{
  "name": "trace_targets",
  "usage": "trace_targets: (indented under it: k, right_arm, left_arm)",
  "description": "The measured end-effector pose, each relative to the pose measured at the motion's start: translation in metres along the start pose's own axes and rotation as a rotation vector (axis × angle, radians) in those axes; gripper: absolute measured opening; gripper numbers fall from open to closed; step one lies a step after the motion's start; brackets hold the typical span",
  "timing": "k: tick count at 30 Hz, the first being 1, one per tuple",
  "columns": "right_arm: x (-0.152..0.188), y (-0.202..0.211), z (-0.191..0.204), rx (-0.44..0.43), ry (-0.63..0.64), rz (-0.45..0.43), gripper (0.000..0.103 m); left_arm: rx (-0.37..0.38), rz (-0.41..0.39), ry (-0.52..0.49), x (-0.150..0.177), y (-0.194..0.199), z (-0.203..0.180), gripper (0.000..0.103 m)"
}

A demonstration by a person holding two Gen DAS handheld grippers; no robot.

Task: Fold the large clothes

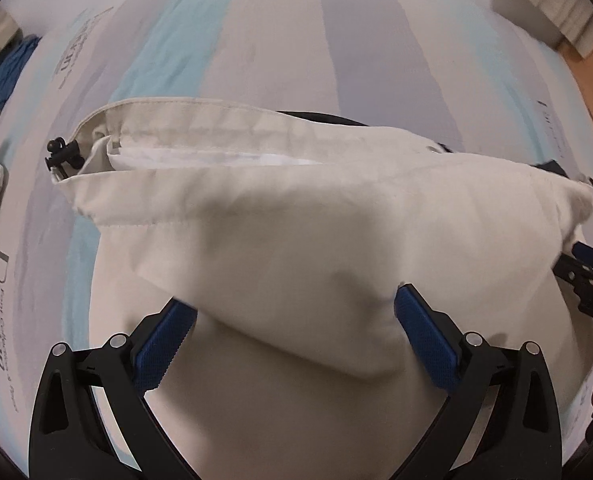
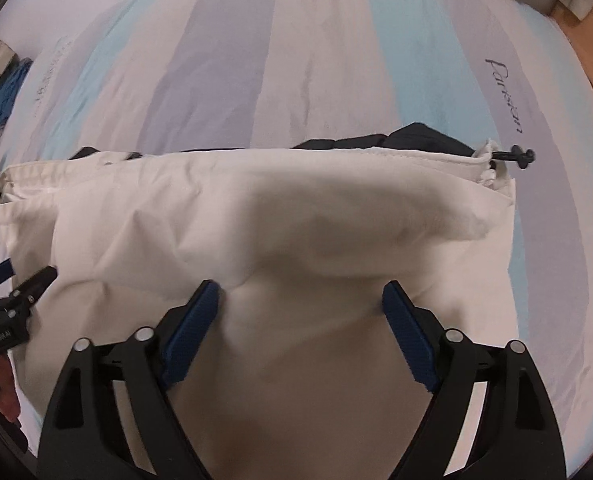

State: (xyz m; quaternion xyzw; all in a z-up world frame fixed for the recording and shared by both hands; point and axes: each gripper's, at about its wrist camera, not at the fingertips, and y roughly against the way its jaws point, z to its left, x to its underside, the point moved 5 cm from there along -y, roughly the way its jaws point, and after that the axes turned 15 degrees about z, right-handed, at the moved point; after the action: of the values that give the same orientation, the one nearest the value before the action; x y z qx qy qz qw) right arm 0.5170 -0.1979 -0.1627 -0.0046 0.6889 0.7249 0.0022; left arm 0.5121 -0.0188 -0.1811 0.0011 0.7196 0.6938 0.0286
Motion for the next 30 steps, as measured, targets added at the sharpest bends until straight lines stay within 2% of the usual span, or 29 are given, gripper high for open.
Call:
trace_targets:
  k: [6,11,19,25,27,30]
  right_arm:
    - [-0.009,-0.015,-0.011,0.008,-0.021,0.017,0.087]
    - [-0.005,-0.004,-0.011,0.007,-0.019,0.0,0.087]
    - [0.026,0.036,-0.002,-0.026,0.004,-0.043,0.087]
    - [0.053,0.06,0.043,-0.097,0.053,-0.069,0.087]
    - [0.061,0.059,0.064,-0.118,0.083,-0.064,0.087]
    - [0.068,0.042,0.087,-0.105,0.102,-0.041,0.087]
  left_arm:
    - [-0.029,-0.026,0.03,-0.019,-0.009,0.016,0.098]
    - [-0.029,-0.03,0.012,-0.032,-0.003,0.022,0.097]
    - [0.001,-0.027,0.023,0.002,0.031,0.058,0.097]
    - [0.001,0.01,0.019,0.036,0.038,0.094,0.097]
    - [0.007,0.032,0.02,0.044,0.033,0.107,0.097]
    - [0.046,0.072,0.027,0.048,0.019,0.119,0.097]
